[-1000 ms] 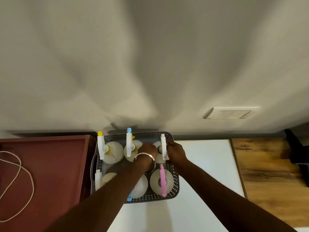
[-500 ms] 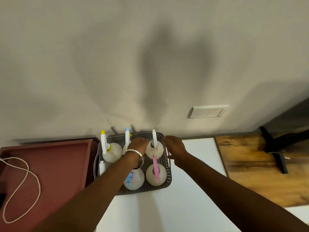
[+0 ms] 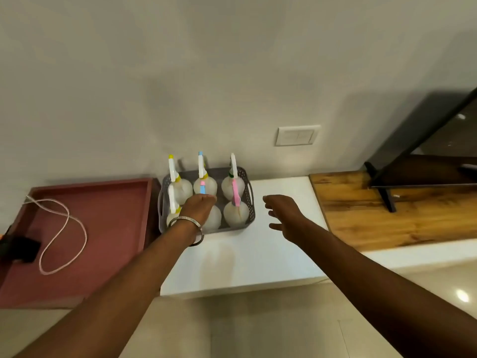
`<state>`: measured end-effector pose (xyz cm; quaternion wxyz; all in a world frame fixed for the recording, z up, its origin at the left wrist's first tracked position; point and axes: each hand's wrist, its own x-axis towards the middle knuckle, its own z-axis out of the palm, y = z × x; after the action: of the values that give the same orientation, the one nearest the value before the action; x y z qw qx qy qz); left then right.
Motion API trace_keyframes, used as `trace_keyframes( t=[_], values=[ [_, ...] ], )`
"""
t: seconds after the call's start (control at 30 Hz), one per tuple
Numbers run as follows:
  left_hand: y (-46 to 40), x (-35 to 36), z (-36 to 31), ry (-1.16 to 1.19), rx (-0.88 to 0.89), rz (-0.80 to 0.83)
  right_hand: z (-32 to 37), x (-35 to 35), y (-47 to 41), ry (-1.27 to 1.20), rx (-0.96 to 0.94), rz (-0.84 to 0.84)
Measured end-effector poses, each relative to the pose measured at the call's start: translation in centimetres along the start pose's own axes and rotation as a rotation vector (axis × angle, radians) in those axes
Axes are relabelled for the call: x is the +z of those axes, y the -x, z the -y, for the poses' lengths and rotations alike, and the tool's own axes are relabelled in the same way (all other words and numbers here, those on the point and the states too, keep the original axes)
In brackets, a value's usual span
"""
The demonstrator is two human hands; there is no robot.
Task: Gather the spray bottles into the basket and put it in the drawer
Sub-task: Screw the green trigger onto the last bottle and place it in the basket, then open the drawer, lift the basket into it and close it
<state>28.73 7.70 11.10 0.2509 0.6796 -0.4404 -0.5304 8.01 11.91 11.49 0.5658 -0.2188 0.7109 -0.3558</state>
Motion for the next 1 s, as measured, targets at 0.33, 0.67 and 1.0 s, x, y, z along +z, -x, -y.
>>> trace_keyframes(
  t=[0.33,0.67,1.0],
  values=[
    [13.1,5.0,10.7,0.170,-0.024,-0.083,-13.6,-5.3,7.3,0.007,0.006,0.050],
    [19.8,9.7,23.8,0.174,-0.226,-0.067,-28.3,-9.2,10.5,-0.061,0.129,0.021],
    [19.0,10.8,26.9,0.275,-0.377,-0.046,-31.7,-8.2,9.9,-0.148,0.212,-0.034]
  ],
)
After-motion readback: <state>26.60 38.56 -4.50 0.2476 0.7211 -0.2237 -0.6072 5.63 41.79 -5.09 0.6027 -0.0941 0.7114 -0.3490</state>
